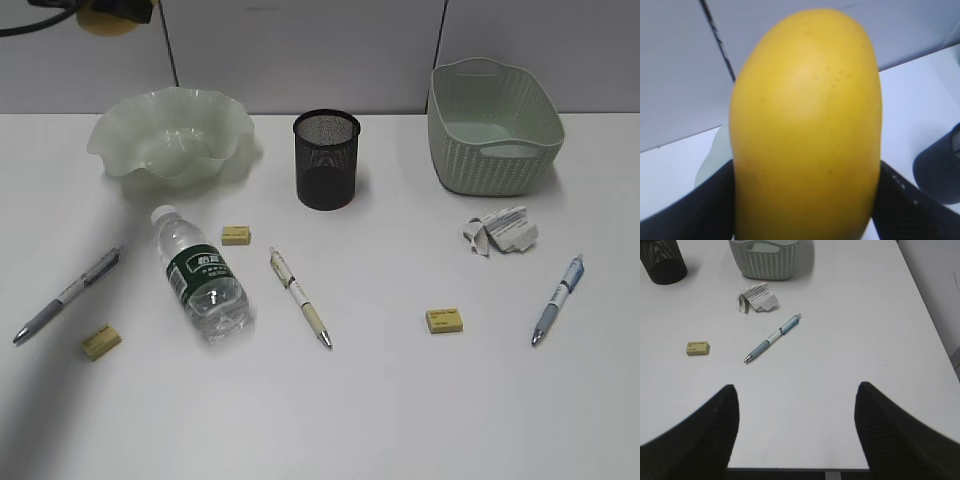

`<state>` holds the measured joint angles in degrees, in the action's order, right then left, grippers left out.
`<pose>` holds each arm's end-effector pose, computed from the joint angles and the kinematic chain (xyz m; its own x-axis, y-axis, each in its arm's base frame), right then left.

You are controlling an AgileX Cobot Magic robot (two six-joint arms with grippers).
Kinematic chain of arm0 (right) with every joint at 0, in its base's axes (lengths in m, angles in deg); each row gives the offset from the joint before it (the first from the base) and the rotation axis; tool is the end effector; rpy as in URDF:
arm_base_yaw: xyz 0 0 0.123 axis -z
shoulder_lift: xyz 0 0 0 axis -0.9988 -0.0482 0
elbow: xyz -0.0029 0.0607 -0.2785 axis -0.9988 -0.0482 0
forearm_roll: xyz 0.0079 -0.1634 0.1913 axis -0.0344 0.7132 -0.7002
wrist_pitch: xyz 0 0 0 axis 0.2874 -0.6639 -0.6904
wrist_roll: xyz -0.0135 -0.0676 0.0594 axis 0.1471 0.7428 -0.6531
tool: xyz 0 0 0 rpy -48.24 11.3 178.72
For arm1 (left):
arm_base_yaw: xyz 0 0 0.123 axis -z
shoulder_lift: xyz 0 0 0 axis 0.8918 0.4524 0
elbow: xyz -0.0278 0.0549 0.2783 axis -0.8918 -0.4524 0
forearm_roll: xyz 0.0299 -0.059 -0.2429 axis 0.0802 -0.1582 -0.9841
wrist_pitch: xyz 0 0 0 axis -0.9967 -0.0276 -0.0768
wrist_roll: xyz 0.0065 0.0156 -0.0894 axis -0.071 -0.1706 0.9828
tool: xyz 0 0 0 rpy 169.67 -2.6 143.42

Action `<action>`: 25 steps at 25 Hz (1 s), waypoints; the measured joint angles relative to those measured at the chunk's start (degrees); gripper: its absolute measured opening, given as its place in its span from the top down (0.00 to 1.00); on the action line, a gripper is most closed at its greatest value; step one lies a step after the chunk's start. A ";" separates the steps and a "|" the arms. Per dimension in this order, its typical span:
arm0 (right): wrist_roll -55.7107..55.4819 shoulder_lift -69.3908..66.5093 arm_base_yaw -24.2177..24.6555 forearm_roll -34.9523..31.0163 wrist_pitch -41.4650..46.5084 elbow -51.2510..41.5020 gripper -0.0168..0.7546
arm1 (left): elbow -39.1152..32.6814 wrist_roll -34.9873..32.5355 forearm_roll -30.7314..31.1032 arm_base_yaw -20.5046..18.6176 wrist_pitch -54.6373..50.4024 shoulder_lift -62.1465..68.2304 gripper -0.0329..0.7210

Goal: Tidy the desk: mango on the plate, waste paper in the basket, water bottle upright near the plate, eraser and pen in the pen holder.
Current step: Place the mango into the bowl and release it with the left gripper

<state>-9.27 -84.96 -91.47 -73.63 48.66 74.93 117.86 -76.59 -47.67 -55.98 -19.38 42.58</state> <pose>-0.0059 -0.0026 0.2802 -0.4228 -0.0454 -0.9051 -0.0581 0.9980 -0.0229 0.4556 -0.0782 0.3140 -0.6015 0.2078 -0.7714 0.3801 0.9237 -0.0476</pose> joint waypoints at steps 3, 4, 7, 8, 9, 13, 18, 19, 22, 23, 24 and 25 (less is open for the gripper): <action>0.00 0.00 0.00 0.00 0.00 0.00 0.24 | 0.00 0.00 -1.12 -1.31 1.43 3.43 0.21; 0.00 0.00 0.00 0.00 0.00 0.00 0.24 | 0.00 0.00 -1.26 -1.38 1.92 4.46 0.21; 0.00 0.00 0.00 0.00 0.00 0.00 0.24 | 0.00 0.00 -2.02 -1.32 4.04 8.25 0.21; 0.00 0.00 0.00 0.00 0.00 0.00 0.24 | 0.00 0.00 -2.56 -1.32 4.79 9.41 0.21; 0.00 0.00 0.00 0.00 0.00 0.00 0.24 | 0.00 0.00 -3.54 -1.32 5.58 11.04 0.21; 0.00 0.00 0.00 0.00 0.00 0.00 0.24 | 0.00 0.00 -6.43 -1.32 8.01 16.16 0.21; 0.00 0.00 0.00 0.00 0.00 0.00 0.24 | 0.00 0.00 -8.73 -1.21 10.38 21.08 0.21; 0.00 0.00 0.00 0.00 0.00 0.00 0.24 | 0.00 0.00 -9.12 -1.21 10.90 21.69 0.21; 0.00 0.00 0.00 0.00 0.00 0.00 0.24 | 0.00 0.00 -9.59 -1.21 11.63 22.69 0.21; 0.00 0.00 0.00 0.00 0.00 0.00 0.24 | 0.00 0.00 -9.66 -1.21 11.70 22.73 0.21; 0.00 0.00 0.00 0.00 0.00 0.00 0.24 | 0.00 0.00 -9.70 -1.21 11.74 22.73 0.19; 0.00 0.00 0.00 0.00 0.00 0.00 0.24 | 0.06 0.00 -9.96 -1.21 11.98 22.73 0.17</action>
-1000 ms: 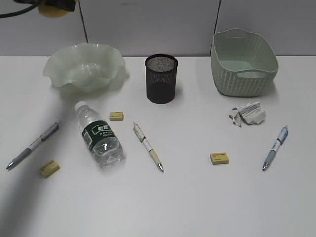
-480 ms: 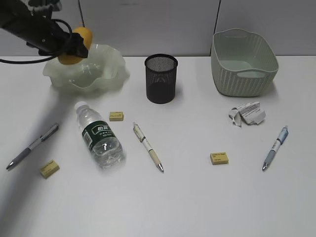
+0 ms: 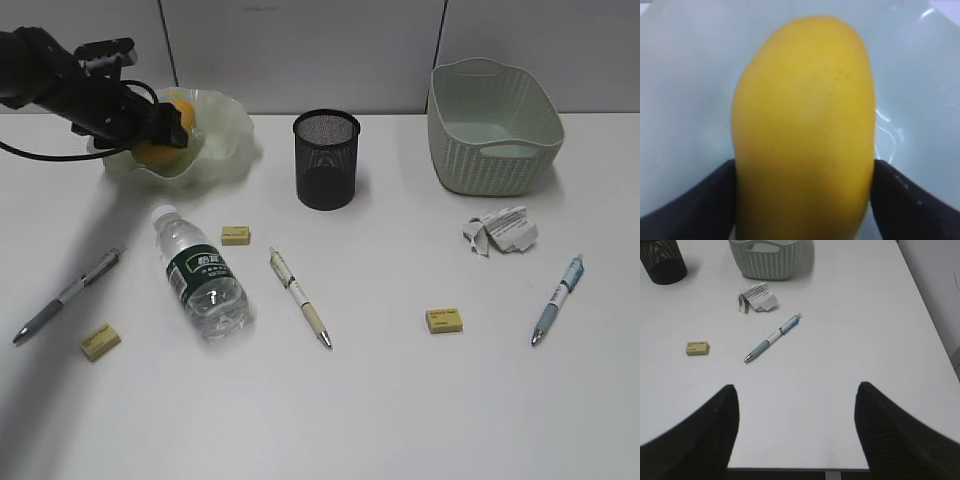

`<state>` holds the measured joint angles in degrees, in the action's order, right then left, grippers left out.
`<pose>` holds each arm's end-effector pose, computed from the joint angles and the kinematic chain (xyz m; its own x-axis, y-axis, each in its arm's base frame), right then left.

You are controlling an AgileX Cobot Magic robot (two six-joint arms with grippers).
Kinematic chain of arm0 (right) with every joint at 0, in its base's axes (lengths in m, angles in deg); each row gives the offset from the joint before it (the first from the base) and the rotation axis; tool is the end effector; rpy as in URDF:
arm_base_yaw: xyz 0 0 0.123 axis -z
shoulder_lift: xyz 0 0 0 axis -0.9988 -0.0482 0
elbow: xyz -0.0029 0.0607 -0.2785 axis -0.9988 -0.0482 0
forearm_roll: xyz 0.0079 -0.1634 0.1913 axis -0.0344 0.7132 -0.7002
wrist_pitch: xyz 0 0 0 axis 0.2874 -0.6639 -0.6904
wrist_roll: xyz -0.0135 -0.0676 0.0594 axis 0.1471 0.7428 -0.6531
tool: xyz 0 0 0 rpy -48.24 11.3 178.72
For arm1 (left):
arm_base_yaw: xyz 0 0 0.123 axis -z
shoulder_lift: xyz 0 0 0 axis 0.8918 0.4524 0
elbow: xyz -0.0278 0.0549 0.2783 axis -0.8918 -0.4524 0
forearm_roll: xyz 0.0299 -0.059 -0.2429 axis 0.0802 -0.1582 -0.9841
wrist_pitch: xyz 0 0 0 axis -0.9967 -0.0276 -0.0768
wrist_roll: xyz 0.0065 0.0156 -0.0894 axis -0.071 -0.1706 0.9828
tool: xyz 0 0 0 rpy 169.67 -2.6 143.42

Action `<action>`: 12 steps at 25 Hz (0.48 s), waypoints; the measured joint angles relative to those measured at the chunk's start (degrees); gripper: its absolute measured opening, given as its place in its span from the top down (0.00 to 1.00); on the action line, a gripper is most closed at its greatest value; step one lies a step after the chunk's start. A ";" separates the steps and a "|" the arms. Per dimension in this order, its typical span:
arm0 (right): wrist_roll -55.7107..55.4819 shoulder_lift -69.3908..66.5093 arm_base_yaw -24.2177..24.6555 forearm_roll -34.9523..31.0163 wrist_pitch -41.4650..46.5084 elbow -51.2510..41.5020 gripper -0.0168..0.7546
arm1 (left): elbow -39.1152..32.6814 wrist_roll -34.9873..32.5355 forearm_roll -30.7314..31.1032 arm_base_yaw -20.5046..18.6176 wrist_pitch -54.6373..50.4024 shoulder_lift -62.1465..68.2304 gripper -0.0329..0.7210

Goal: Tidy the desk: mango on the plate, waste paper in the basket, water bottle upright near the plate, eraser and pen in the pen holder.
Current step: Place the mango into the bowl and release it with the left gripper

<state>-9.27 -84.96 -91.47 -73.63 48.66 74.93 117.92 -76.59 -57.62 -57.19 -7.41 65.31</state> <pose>-0.0059 -0.0026 0.2802 -0.4228 -0.0454 -0.9051 -0.0581 0.9980 -0.0229 0.5122 -0.0745 0.1324 -0.7766 0.0150 -0.6298 0.1989 0.9544 -0.2225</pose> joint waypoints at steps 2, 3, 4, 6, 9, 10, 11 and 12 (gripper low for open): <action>0.00 0.00 0.00 0.00 0.00 0.00 0.24 | 0.07 0.00 -0.65 0.00 0.49 0.00 0.13; 0.00 0.00 0.00 0.00 0.00 0.00 0.24 | 0.07 0.00 -1.18 0.00 0.53 0.00 0.13; 0.00 0.00 0.00 0.00 0.00 0.00 0.24 | 0.07 0.00 -1.63 0.00 0.53 0.00 0.12; 0.00 0.00 0.00 0.00 0.00 0.00 0.24 | 0.07 0.00 -2.27 0.02 0.41 -0.12 0.12; 0.00 0.00 0.00 0.00 0.00 0.00 0.24 | 0.07 0.00 -2.41 0.15 -0.59 -0.96 0.12; 0.00 0.00 0.00 0.00 0.00 0.00 0.24 | 0.07 0.00 -2.35 0.22 -1.28 -1.55 0.12; 0.00 0.00 0.00 0.00 0.00 0.00 0.24 | 0.07 0.00 -2.29 0.21 -1.80 -2.11 0.13; 0.00 0.00 0.00 0.00 0.00 0.00 0.24 | 0.07 0.00 -2.08 0.29 -2.29 -3.01 0.13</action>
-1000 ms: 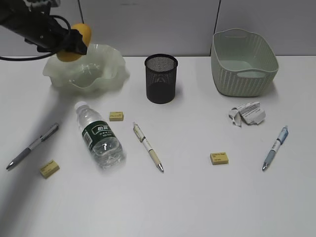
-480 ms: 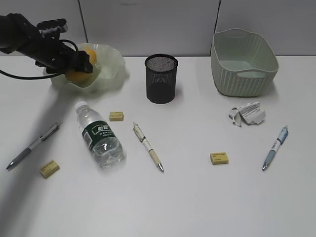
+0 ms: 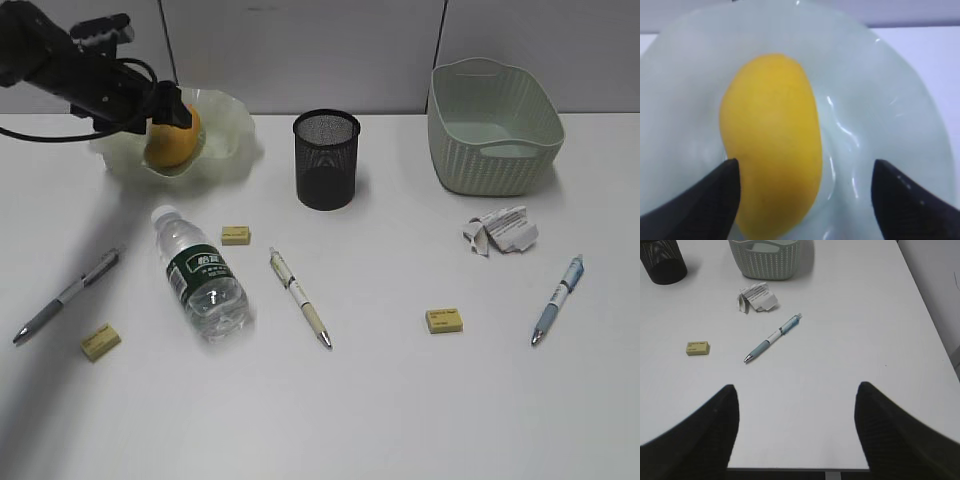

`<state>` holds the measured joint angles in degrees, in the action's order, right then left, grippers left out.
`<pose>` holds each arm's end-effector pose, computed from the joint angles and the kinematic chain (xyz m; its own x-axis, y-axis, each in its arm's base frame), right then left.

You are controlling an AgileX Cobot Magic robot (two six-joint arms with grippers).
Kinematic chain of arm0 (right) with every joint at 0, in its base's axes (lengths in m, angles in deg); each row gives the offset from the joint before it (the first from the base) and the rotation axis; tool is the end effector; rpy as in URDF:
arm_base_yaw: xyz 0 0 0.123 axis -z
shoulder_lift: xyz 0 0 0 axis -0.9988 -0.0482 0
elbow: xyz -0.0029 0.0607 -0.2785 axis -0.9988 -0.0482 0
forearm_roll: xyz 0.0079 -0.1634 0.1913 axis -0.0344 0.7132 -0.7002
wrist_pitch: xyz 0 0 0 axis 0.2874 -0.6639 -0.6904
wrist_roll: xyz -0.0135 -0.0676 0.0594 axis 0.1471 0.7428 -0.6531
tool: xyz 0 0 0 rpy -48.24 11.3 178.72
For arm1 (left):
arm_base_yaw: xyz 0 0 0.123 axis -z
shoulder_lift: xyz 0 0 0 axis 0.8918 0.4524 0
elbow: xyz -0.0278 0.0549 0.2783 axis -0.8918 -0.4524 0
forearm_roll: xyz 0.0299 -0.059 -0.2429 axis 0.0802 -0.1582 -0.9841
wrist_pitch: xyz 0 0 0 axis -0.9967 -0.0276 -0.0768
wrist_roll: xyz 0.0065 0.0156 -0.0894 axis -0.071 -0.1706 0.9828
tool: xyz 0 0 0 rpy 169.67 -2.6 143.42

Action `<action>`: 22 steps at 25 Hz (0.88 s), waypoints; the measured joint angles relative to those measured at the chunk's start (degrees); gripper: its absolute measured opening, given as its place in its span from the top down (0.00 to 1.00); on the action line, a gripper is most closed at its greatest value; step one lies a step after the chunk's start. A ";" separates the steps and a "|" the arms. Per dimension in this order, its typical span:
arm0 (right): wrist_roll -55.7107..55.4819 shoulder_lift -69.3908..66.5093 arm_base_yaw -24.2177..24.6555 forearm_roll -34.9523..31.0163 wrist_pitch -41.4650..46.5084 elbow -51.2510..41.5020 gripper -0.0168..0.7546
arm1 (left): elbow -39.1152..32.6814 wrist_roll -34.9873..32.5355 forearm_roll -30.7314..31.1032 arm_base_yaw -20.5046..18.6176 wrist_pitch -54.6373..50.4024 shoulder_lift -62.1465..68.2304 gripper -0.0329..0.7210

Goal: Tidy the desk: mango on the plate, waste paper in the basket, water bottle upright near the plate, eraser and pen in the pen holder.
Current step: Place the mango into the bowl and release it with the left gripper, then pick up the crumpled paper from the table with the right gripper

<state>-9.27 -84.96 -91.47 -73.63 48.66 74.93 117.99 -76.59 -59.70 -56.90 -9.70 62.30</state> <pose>-0.0059 -0.0026 0.2802 -0.4228 -0.0454 -0.9051 -0.0581 0.9980 -0.0229 0.5082 -0.0798 0.1589 -0.7666 -0.0061 -0.6421 0.2112 0.9420 -0.2610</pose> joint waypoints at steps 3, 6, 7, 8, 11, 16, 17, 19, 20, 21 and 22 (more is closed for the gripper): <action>0.00 0.00 0.00 0.00 0.00 0.00 0.24 | 0.00 0.00 1.25 0.07 -1.79 -3.76 0.15; 0.00 0.00 0.00 0.00 0.00 0.00 0.24 | 0.00 0.00 2.41 0.07 -5.02 -7.81 0.17; 0.00 0.00 0.00 0.00 0.00 0.00 0.24 | 0.00 0.00 2.99 0.12 -6.65 -9.50 0.17; 0.00 0.00 0.00 0.00 0.00 0.00 0.24 | 0.00 0.00 3.78 0.12 -8.63 -10.97 0.17; 0.00 0.00 0.00 0.00 0.00 0.00 0.24 | 0.00 0.00 6.38 0.12 -16.18 -14.69 0.18; 0.00 0.00 0.00 0.00 0.00 0.00 0.24 | 0.00 2.35 12.61 0.12 -31.06 -19.37 0.18; 0.00 0.00 0.00 0.00 0.00 0.00 0.24 | 0.00 4.25 14.18 0.12 -33.87 -20.34 0.18; 0.00 0.00 0.00 0.00 0.00 0.00 0.24 | 0.00 8.36 17.15 0.12 -38.56 -22.22 0.19; 0.00 0.00 0.00 0.00 0.00 0.00 0.24 | 0.00 9.95 18.01 0.12 -39.58 -23.10 0.20; 0.00 0.00 0.00 0.00 0.00 0.00 0.24 | 0.00 11.35 18.86 0.12 -40.27 -24.43 0.21; 0.00 0.00 0.00 0.00 0.00 0.00 0.24 | -0.09 13.21 19.57 0.12 -40.62 -25.74 0.22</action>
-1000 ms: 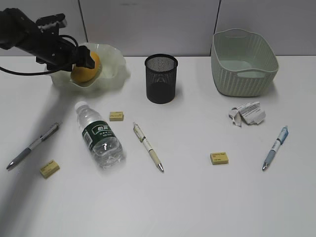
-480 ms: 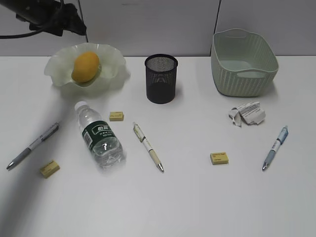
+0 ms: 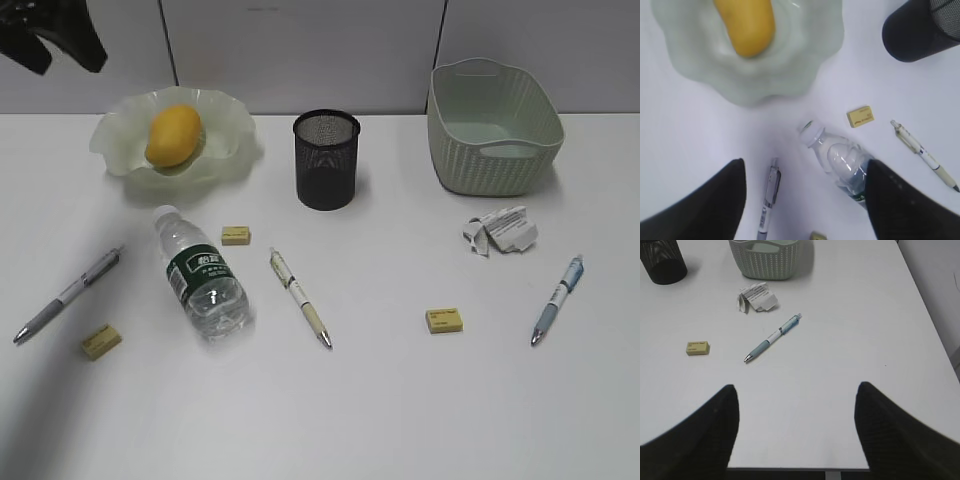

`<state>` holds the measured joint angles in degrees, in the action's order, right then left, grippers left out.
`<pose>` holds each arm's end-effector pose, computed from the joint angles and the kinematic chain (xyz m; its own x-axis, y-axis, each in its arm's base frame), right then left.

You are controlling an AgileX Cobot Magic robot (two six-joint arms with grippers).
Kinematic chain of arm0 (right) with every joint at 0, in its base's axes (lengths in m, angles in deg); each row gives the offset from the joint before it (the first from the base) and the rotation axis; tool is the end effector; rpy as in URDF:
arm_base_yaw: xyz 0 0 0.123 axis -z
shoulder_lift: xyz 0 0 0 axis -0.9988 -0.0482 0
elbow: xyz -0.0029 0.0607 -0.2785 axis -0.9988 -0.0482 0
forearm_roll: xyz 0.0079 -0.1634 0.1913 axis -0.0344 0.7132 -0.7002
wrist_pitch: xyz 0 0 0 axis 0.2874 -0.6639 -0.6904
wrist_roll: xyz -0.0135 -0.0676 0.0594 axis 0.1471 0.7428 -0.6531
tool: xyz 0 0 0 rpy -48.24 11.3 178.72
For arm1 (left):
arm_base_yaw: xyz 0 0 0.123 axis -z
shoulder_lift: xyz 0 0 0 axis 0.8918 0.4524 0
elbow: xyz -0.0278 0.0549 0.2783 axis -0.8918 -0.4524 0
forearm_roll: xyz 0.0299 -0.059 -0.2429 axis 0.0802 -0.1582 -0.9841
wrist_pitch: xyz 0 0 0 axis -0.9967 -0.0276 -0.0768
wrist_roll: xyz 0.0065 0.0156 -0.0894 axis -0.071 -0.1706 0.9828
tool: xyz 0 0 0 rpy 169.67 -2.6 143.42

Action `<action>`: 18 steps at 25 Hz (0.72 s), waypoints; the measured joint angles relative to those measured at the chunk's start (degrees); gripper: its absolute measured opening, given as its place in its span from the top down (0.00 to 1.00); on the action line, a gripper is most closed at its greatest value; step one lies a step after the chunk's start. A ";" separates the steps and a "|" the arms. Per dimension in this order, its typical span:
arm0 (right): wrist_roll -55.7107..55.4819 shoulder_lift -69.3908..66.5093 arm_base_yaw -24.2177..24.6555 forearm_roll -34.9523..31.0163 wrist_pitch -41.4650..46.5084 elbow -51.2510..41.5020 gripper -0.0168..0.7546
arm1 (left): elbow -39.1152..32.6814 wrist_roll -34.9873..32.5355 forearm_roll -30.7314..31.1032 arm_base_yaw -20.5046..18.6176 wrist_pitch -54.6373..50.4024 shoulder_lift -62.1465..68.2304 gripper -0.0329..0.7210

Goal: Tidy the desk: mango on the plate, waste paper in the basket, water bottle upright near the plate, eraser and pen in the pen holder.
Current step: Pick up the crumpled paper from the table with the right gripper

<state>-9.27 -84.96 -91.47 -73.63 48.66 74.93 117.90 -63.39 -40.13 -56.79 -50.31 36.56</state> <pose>-0.0059 -0.0026 0.2802 -0.4228 -0.0454 -0.9051 -0.0581 0.9980 -0.0229 0.3961 -0.0651 0.3305 -0.8848 0.2161 -0.4128 0.3066 0.9372 -0.1664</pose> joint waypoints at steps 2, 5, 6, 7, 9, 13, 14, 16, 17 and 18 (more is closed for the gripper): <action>0.00 0.00 0.00 0.00 0.00 0.00 0.24 | -1.62 1.75 0.35 0.00 0.00 -2.82 0.23; 0.00 0.00 0.00 0.00 0.00 0.00 0.24 | -7.06 2.80 0.39 0.07 -0.11 -9.10 0.24; 0.00 0.00 0.00 0.00 0.00 0.00 0.24 | -9.49 2.85 0.42 0.07 -0.11 -11.39 0.24; 0.00 0.00 0.00 0.00 0.00 0.00 0.24 | -11.73 2.92 0.48 0.07 -0.18 -13.31 0.24; 0.00 0.00 0.00 0.00 0.00 0.00 0.24 | -17.68 2.99 0.63 0.07 -0.18 -18.01 0.24; 0.00 0.00 0.00 0.00 0.00 0.00 0.24 | -29.92 2.99 0.81 0.07 -0.34 -27.32 0.25; 0.00 0.00 0.00 0.00 0.00 0.00 0.24 | -32.43 2.99 0.89 0.07 -0.35 -30.00 0.25; 0.00 0.00 0.00 0.00 0.00 0.00 0.24 | -37.57 2.99 1.07 0.07 1.06 -34.85 0.25; 0.00 0.00 0.00 0.00 0.00 0.00 0.24 | -40.52 2.99 1.13 0.07 2.54 -38.44 0.25; 0.00 0.00 0.00 0.00 0.00 0.00 0.24 | -42.46 2.99 1.13 0.07 3.82 -41.51 0.25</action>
<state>-9.27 -84.96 -91.47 -73.63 48.66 74.93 75.44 -60.40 -39.00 -56.72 -46.49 -4.95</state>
